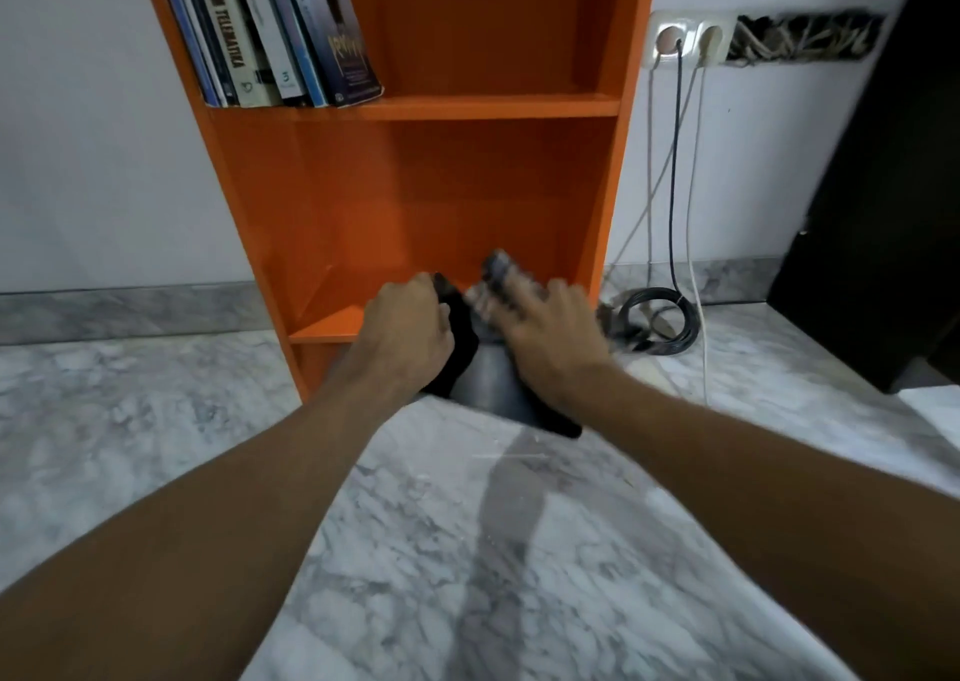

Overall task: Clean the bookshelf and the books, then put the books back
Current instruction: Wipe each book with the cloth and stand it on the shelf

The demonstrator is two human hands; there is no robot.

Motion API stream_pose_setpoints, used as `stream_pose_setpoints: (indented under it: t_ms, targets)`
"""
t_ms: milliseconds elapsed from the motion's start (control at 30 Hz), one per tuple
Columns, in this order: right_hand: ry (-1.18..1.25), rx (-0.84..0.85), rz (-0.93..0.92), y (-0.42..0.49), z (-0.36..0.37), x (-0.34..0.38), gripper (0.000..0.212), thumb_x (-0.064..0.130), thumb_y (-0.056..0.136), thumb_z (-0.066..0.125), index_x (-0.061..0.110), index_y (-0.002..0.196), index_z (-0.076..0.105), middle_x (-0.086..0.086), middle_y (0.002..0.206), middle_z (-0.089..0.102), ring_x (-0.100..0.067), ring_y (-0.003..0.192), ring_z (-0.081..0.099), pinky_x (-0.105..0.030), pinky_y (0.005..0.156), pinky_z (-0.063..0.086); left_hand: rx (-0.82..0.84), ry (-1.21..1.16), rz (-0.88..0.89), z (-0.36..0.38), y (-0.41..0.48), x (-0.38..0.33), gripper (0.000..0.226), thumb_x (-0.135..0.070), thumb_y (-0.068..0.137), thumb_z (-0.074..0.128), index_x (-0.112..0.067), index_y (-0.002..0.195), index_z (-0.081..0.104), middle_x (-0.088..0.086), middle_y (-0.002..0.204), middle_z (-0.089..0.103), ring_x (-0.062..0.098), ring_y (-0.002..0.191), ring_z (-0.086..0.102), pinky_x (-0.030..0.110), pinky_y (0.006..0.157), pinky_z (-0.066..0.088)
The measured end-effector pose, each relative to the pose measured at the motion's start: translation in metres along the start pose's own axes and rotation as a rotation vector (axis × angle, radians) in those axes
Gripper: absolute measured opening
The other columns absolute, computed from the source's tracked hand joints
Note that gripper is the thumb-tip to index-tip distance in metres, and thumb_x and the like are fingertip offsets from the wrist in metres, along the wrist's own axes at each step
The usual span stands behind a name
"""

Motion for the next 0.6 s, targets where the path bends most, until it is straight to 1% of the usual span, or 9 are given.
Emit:
stream_pose_setpoints:
  t_ms: [67,167,200,267,333,367,467,533,600]
  targets:
    - [-0.029,0.118,-0.295,-0.028,0.02,0.028,0.041,0.023,0.096,0.044,0.022,0.135,0.054,-0.01,0.139,0.046,-0.036,0.092,0.053,-0.041,0.069,0.034,0.021,0.067,0.042,0.01,-0.008,0.006,0.024,-0.023,0.1,0.047,-0.002,0.105,0.056,0.022,0.1,0.065,0.042,0.097,0.061,0.041,0.078,0.046]
    - [0.037,0.308,-0.724,-0.062,0.014,0.042,0.038,0.029,0.094,0.052,0.033,0.132,0.055,-0.002,0.142,0.044,-0.034,0.1,0.049,-0.042,0.077,0.04,0.038,0.126,-0.005,0.021,-0.024,0.028,0.023,-0.025,0.101,0.043,-0.006,0.095,0.054,0.013,0.085,0.064,0.034,0.086,0.064,0.034,0.064,0.041]
    - [0.043,0.267,-0.736,-0.061,0.008,0.042,0.037,0.027,0.09,0.059,0.032,0.126,0.06,-0.002,0.136,0.051,-0.032,0.09,0.053,-0.04,0.072,0.041,0.018,0.097,-0.044,0.02,-0.026,0.036,0.022,-0.023,0.101,0.043,-0.006,0.091,0.052,0.011,0.079,0.06,0.033,0.084,0.064,0.034,0.063,0.039]
    - [0.08,0.099,-0.481,-0.037,-0.001,0.026,0.037,0.018,0.082,0.066,0.027,0.118,0.064,-0.006,0.123,0.061,-0.03,0.071,0.054,-0.038,0.063,0.039,-0.035,-0.057,-0.099,0.012,-0.024,0.042,0.022,-0.016,0.1,0.043,-0.003,0.085,0.053,0.014,0.076,0.057,0.037,0.084,0.062,0.039,0.067,0.044]
    - [0.035,0.013,-0.159,-0.01,-0.001,0.01,0.043,0.013,0.082,0.065,0.022,0.123,0.06,-0.008,0.124,0.061,-0.032,0.071,0.056,-0.038,0.062,0.035,-0.084,-0.184,-0.083,0.0,-0.022,0.034,0.023,-0.012,0.1,0.043,0.001,0.085,0.055,0.024,0.086,0.063,0.042,0.086,0.06,0.044,0.076,0.046]
    - [-0.008,-0.009,-0.098,-0.003,-0.004,0.01,0.041,0.013,0.082,0.065,0.021,0.122,0.061,-0.009,0.122,0.062,-0.033,0.072,0.057,-0.038,0.061,0.034,-0.109,-0.209,-0.052,-0.007,-0.021,0.026,0.024,-0.012,0.1,0.042,-0.001,0.083,0.054,0.026,0.088,0.063,0.042,0.086,0.059,0.044,0.078,0.044]
    - [-0.028,-0.104,-0.361,-0.02,-0.005,0.041,0.027,0.015,0.084,0.054,0.018,0.106,0.07,-0.009,0.112,0.066,-0.032,0.068,0.057,-0.038,0.061,0.039,-0.196,-0.197,-0.005,-0.016,-0.022,0.015,0.025,-0.015,0.103,0.041,-0.005,0.083,0.053,0.025,0.086,0.064,0.041,0.08,0.059,0.04,0.07,0.037]
    - [-0.032,0.032,-0.664,-0.056,0.005,0.064,0.029,0.019,0.087,0.047,0.022,0.104,0.07,-0.003,0.113,0.065,-0.03,0.071,0.057,-0.038,0.068,0.038,-0.273,-0.195,-0.068,-0.017,-0.02,0.03,0.029,-0.018,0.103,0.041,0.0,0.089,0.059,0.024,0.083,0.065,0.038,0.073,0.059,0.034,0.064,0.035]
    - [-0.05,0.151,-0.77,-0.068,0.002,0.061,0.034,0.022,0.088,0.042,0.025,0.109,0.068,0.001,0.122,0.063,-0.029,0.077,0.059,-0.039,0.072,0.039,-0.288,-0.221,-0.135,-0.016,-0.018,0.047,0.031,-0.02,0.102,0.041,0.001,0.091,0.061,0.021,0.08,0.063,0.033,0.069,0.058,0.033,0.064,0.037]
Point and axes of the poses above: each hand's wrist, its own y-axis towards the middle knuckle, its own z-axis out of the palm, x = y × z, the point moved 5 cm from there along y, towards the middle knuckle
